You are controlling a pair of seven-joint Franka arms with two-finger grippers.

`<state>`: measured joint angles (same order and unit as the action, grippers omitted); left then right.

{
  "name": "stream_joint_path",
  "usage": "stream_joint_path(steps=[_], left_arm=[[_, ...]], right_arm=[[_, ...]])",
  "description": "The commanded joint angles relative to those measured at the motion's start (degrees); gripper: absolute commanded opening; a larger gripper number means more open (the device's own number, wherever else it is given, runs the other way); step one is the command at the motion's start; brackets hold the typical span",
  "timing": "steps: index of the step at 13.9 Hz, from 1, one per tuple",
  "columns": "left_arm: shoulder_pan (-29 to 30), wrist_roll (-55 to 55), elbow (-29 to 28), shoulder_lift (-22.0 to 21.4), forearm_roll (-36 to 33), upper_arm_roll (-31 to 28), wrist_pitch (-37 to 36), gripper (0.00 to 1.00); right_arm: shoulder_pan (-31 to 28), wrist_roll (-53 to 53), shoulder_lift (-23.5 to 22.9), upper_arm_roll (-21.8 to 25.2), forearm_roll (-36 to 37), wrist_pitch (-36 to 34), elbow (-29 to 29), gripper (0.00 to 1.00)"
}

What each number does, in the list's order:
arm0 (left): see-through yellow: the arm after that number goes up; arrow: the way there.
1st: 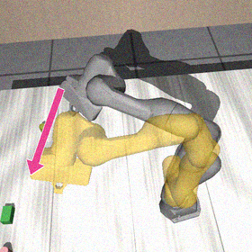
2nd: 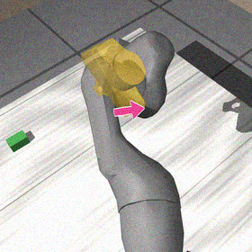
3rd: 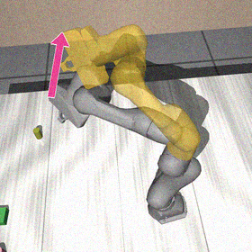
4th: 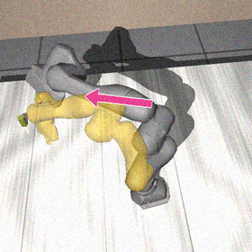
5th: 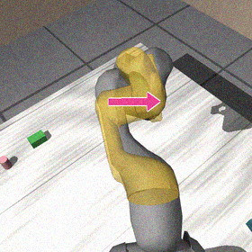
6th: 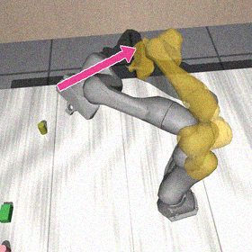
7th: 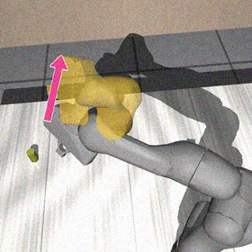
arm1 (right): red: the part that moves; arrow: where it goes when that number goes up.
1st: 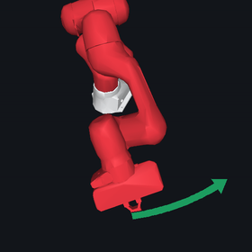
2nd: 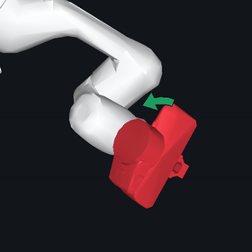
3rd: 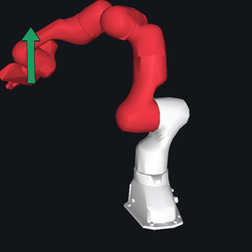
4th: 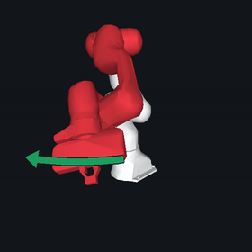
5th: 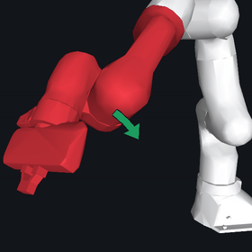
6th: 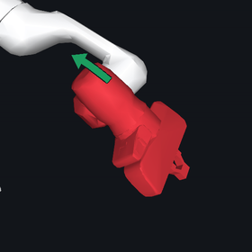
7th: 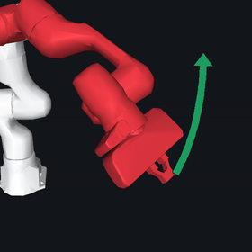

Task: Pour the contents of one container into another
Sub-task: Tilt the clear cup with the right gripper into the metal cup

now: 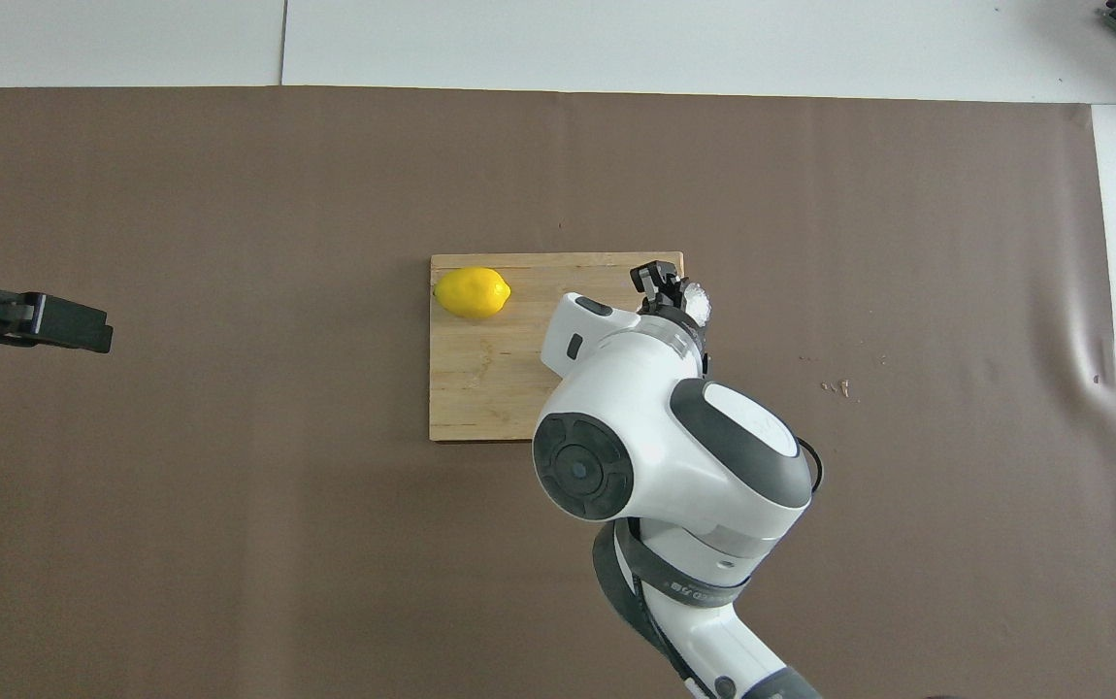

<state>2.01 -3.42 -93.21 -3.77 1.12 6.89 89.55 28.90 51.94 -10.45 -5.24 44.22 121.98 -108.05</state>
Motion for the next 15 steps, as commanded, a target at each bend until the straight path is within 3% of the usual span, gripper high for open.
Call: stream_joint_path(steps=[1, 15], left_arm=[[0.36, 0.17, -1.63, -1.50, -0.51, 0.14, 0.36, 1.00], [0.36, 0.17, -1.63, -1.50, -0.51, 0.14, 0.36, 1.00]], right_arm=[[-0.16, 1.67, 0.43, -0.47, 2.36, -0.51, -0.76, 0.00], [1.07, 1.93, 2.45, -0.47, 8.16, 0.02, -4.27, 0.00]])
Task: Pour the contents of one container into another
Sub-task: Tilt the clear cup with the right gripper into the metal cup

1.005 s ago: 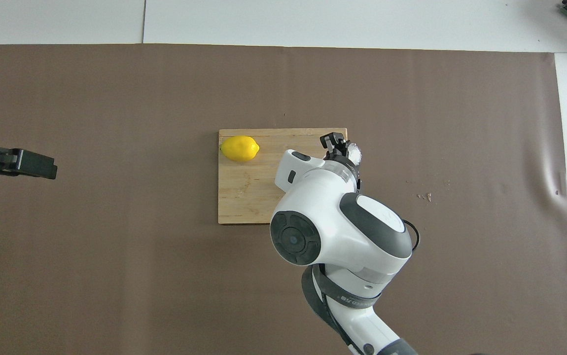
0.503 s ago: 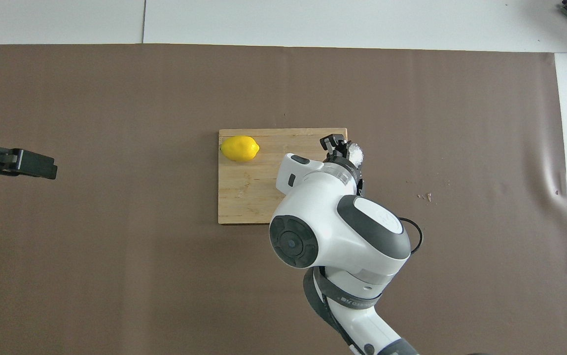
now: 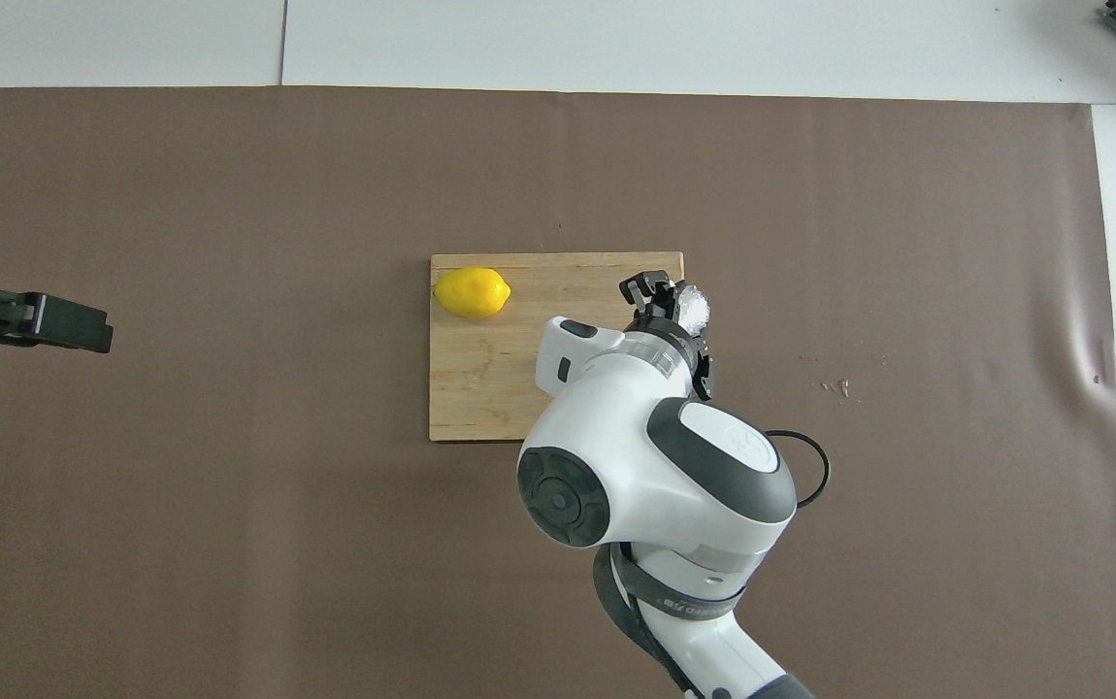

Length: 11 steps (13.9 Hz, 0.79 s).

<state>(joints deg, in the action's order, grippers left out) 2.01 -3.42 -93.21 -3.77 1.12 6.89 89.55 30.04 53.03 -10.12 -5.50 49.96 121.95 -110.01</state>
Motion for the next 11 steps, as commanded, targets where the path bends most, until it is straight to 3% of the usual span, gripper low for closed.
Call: stream_joint_path(steps=[1, 11], left_arm=[[0.36, 0.17, -1.62, -1.50, -0.51, 0.14, 0.36, 1.00], [0.36, 0.17, -1.54, -1.50, -0.59, 0.14, 0.36, 1.00]], right_arm=[[0.11, 0.93, 2.21, -0.30, 2.60, 0.04, -2.58, 0.00], [-0.42, 0.41, 2.13, -0.39, -2.49, -1.10, -0.83, 0.00]])
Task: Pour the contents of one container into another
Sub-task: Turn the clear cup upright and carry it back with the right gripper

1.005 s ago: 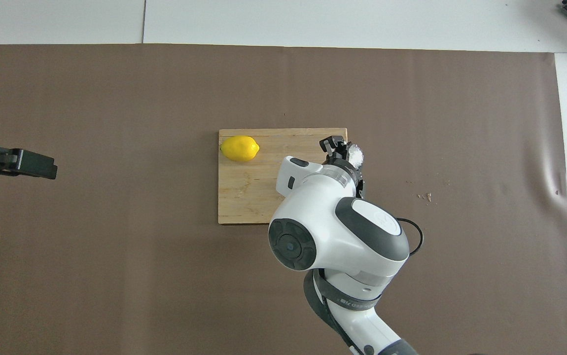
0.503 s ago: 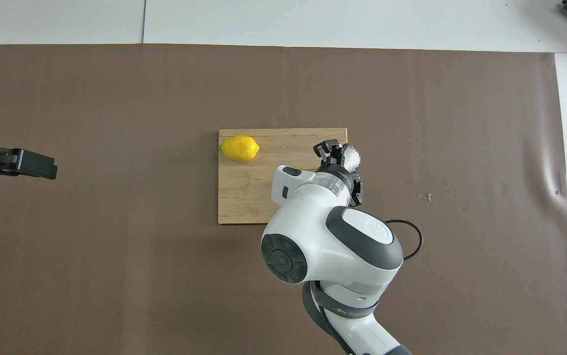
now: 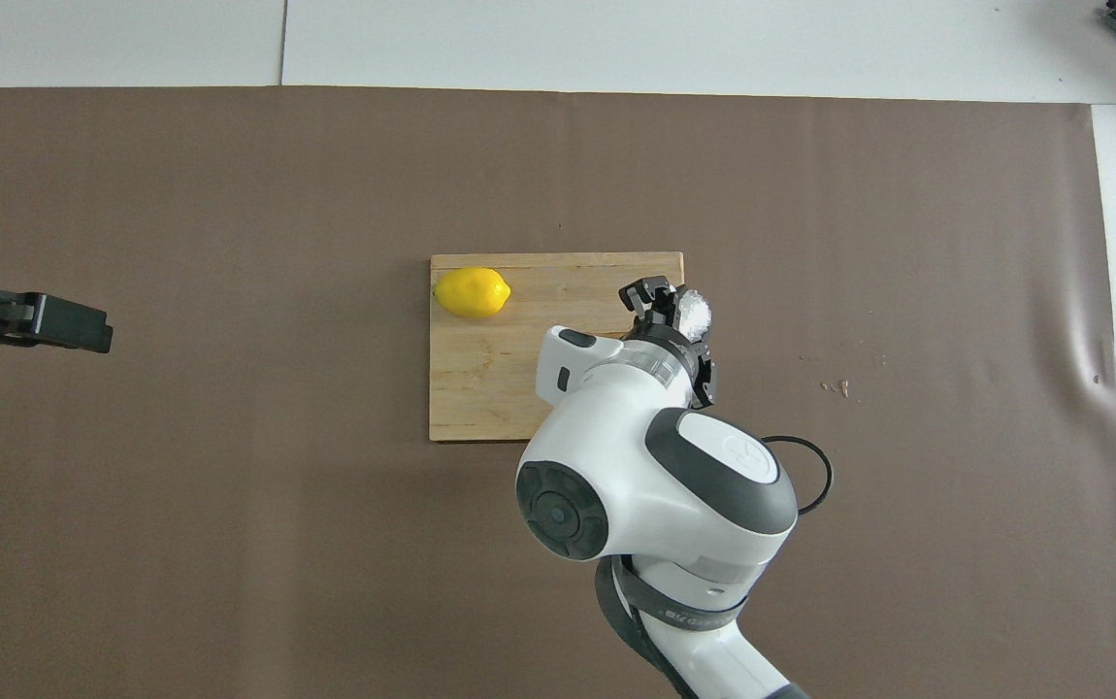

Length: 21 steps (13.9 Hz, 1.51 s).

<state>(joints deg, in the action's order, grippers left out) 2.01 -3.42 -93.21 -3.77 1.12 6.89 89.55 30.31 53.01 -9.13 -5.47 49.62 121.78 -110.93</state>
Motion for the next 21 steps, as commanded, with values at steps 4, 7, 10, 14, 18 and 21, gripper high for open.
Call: stream_joint_path(steps=[4, 7, 10, 14, 18, 21], left_arm=[[0.36, 0.17, -1.62, -1.50, -0.59, 0.14, 0.36, 1.00], [0.36, 0.17, -1.62, -1.50, -0.51, 0.14, 0.36, 1.00], [0.36, 0.17, -1.62, -1.50, -0.51, 0.14, 0.36, 1.00], [0.36, 0.17, -1.53, -1.50, -0.51, 0.14, 0.36, 1.00], [0.36, 0.17, -1.53, -1.50, -0.51, 0.14, 0.36, 1.00], [0.36, 0.17, -1.62, -1.50, -0.51, 0.14, 0.36, 1.00]], right_arm=[[-1.04, 0.52, 1.22, -0.42, -7.34, -1.98, 1.76, 0.00], [-2.71, 0.60, 1.22, -0.15, -12.69, -2.33, 2.73, 0.00], [-4.20, 0.61, 1.13, -0.16, -16.90, -2.51, 4.40, 0.00], [-8.68, 0.34, 1.13, -0.15, -26.14, -2.34, 5.98, 0.00], [-11.58, -2.19, 0.87, -0.07, -32.46, -2.34, 7.57, 0.00], [-15.79, -7.39, 0.96, -0.07, -38.54, -3.21, 7.48, 0.00]])
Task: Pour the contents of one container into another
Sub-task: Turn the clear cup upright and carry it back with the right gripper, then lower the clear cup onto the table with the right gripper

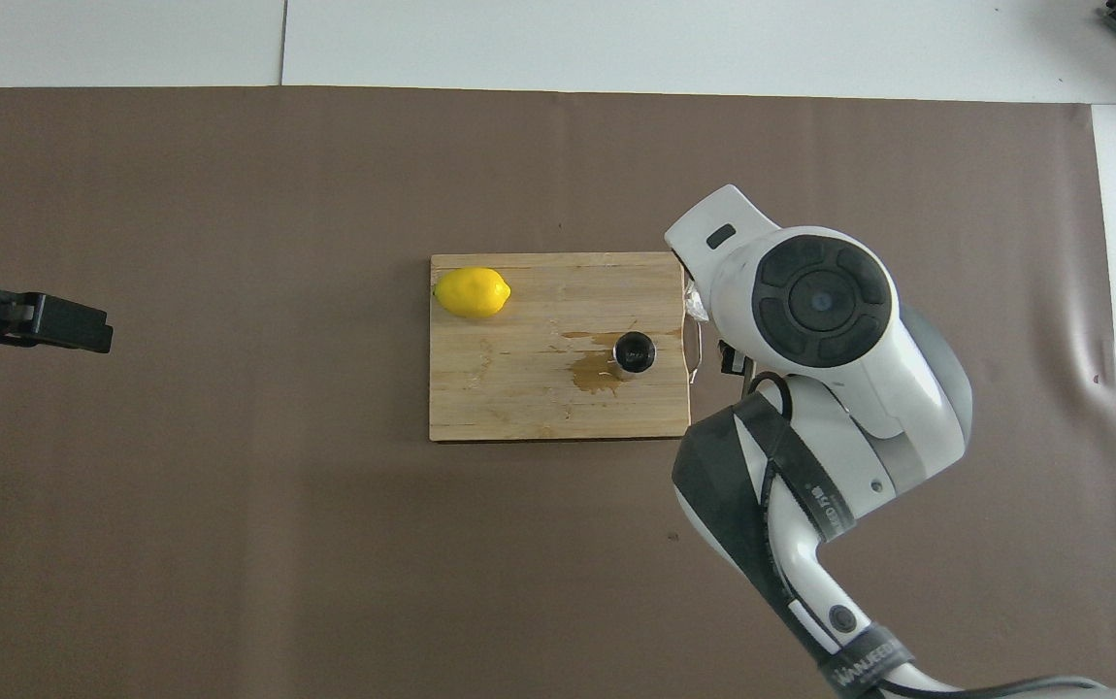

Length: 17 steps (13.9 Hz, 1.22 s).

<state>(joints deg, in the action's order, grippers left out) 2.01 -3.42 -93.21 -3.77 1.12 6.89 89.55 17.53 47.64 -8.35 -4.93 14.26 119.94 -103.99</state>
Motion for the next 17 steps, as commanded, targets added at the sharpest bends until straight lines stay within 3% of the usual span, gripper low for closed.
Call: stream_joint_path(steps=[1, 5, 14, 17], left_arm=[[0.36, 0.17, -1.53, -1.50, -0.51, 0.14, 0.36, 1.00], [0.36, 0.17, -1.62, -1.50, -0.51, 0.14, 0.36, 1.00], [0.36, 0.17, -1.53, -1.50, -0.59, 0.14, 0.36, 1.00], [0.36, 0.17, -1.53, -1.50, -0.51, 0.14, 0.36, 1.00]], right_arm=[[-5.12, -2.02, 0.09, -0.61, -6.49, -1.38, 0.37, 0.00], [-12.68, 1.03, 0.26, -0.70, -15.92, -1.73, -2.08, 0.00], [-19.89, 34.58, 0.09, -0.61, -16.37, 1.86, -11.40, 0.00], [-20.60, 39.88, -0.35, -0.61, -17.50, 5.11, -15.34, 0.00]])
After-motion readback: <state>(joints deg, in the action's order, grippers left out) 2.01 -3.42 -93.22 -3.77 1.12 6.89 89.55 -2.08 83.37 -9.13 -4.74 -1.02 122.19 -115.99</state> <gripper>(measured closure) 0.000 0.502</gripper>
